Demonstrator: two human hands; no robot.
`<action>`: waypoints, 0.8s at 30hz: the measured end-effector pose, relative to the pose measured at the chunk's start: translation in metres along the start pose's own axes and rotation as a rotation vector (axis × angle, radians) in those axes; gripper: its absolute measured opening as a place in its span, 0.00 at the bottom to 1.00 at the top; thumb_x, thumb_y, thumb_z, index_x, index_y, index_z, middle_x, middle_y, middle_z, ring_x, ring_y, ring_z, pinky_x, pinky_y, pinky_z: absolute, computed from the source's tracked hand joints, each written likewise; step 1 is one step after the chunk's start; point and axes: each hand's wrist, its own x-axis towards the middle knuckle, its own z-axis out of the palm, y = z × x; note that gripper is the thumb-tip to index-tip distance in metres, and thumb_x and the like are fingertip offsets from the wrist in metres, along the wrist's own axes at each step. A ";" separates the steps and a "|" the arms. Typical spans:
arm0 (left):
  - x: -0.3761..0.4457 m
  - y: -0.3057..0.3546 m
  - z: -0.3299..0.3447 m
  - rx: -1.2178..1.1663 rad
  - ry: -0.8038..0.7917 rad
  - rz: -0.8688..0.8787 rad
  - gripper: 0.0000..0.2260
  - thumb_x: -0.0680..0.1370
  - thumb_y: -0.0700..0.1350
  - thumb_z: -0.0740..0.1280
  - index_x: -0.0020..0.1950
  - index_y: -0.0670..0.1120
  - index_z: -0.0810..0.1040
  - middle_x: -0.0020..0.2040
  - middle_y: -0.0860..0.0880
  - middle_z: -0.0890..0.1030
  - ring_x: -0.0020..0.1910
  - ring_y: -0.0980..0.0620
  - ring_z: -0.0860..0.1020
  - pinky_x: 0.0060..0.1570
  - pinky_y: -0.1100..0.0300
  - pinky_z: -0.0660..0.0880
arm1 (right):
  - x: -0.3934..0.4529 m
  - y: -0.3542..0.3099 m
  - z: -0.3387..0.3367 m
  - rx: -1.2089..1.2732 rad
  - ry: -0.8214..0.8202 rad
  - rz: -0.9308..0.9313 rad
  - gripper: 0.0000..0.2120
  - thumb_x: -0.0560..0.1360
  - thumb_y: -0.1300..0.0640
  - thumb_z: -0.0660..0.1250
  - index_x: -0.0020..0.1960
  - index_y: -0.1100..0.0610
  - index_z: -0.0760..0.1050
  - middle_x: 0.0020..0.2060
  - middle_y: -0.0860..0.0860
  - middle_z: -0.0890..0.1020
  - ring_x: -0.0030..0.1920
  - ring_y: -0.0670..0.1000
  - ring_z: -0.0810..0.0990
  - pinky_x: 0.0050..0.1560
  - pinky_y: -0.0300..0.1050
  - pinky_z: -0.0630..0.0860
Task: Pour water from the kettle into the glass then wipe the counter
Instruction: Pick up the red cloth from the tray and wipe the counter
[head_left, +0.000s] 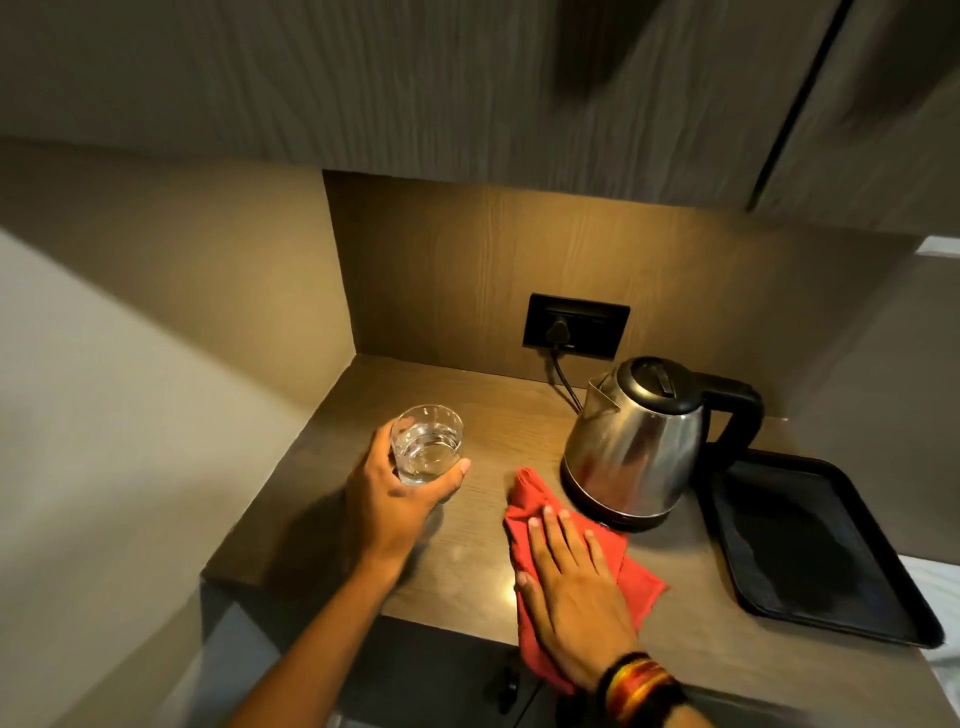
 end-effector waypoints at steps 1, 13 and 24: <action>-0.002 -0.001 -0.004 -0.023 0.000 -0.014 0.37 0.61 0.64 0.80 0.64 0.51 0.76 0.57 0.54 0.82 0.55 0.55 0.81 0.50 0.61 0.82 | 0.011 -0.002 0.009 -0.040 0.010 -0.014 0.30 0.84 0.41 0.49 0.82 0.54 0.58 0.81 0.54 0.61 0.81 0.55 0.58 0.77 0.52 0.49; 0.007 -0.002 -0.040 0.007 0.043 -0.031 0.39 0.58 0.67 0.78 0.66 0.56 0.74 0.55 0.63 0.79 0.54 0.65 0.79 0.47 0.73 0.78 | 0.221 -0.068 0.019 -0.021 -0.201 0.195 0.37 0.81 0.39 0.44 0.84 0.55 0.43 0.83 0.57 0.43 0.82 0.62 0.41 0.80 0.62 0.41; 0.012 -0.005 -0.048 0.079 0.048 -0.013 0.38 0.62 0.60 0.80 0.68 0.49 0.75 0.57 0.56 0.78 0.50 0.67 0.76 0.43 0.82 0.73 | 0.048 -0.040 0.025 -0.016 0.012 0.137 0.33 0.77 0.43 0.55 0.79 0.55 0.66 0.78 0.56 0.69 0.77 0.60 0.67 0.74 0.57 0.54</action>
